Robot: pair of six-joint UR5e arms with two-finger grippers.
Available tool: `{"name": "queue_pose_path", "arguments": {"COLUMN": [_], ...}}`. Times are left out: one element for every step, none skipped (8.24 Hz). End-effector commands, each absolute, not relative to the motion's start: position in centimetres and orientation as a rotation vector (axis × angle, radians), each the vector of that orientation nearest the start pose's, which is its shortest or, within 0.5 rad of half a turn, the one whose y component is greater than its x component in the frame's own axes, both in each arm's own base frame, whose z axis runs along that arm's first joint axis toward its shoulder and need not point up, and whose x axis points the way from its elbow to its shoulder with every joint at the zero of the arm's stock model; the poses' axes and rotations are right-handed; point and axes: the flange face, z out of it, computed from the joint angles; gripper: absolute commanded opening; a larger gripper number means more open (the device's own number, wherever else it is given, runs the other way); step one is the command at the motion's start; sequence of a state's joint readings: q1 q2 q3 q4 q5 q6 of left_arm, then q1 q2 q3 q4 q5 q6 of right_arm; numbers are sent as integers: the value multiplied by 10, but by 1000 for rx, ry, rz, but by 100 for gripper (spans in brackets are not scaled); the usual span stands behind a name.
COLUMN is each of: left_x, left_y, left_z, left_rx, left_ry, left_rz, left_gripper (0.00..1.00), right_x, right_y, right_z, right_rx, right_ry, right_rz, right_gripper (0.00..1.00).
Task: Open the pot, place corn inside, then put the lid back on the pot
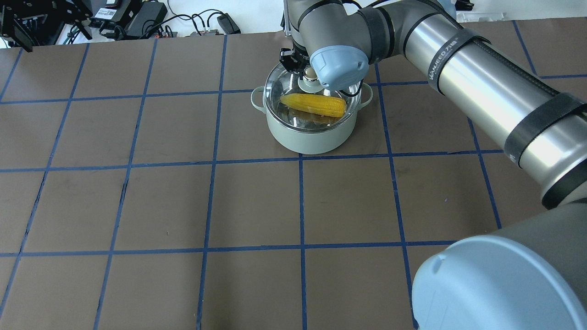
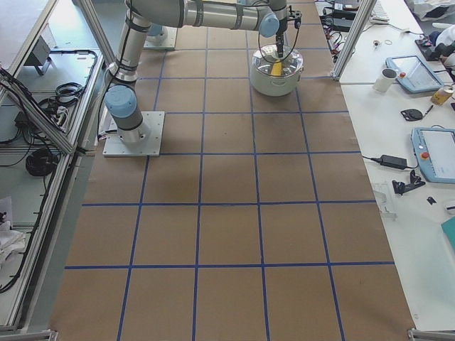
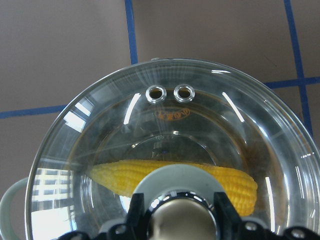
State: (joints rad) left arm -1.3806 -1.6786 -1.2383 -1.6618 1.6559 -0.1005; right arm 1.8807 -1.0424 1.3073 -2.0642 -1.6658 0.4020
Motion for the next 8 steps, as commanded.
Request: {"name": "queue_pose_path", "arguments": {"left_x": [-76,-89,-97,-102,-111,-118,-123,-124], "left_y": [-564,-564,-564,-565,-564,-562,-560,-560], "left_z": [580,577,572,570,570,568,565,561], "left_rx": [-317,-284,-258,-245,-233,-219,-200,-200], "left_ry": [3031,3038,3040,3072,3129,3144,3138,3143], "left_rz": [-252,-245,-232,-232,-231,-215,-200,-188], "left_gripper": [100,100,100,100,100,100,100,100], "right_x": [335,336,336,336,336,336,335,336], "right_y": [-641,-641,-643,-642,-640,-640,-640,-640], "right_z": [352,353,353,353,349,347,347,347], "right_rx": [163,161,157,157,158,153,151,137], "right_ry": [3119,3117,3109,3110,3111,3110,3111,3112], "right_rz": [-394,-398,-422,-420,-407,-406,-406,-406], "right_gripper": [6,7,7,7,7,7,7,7]}}
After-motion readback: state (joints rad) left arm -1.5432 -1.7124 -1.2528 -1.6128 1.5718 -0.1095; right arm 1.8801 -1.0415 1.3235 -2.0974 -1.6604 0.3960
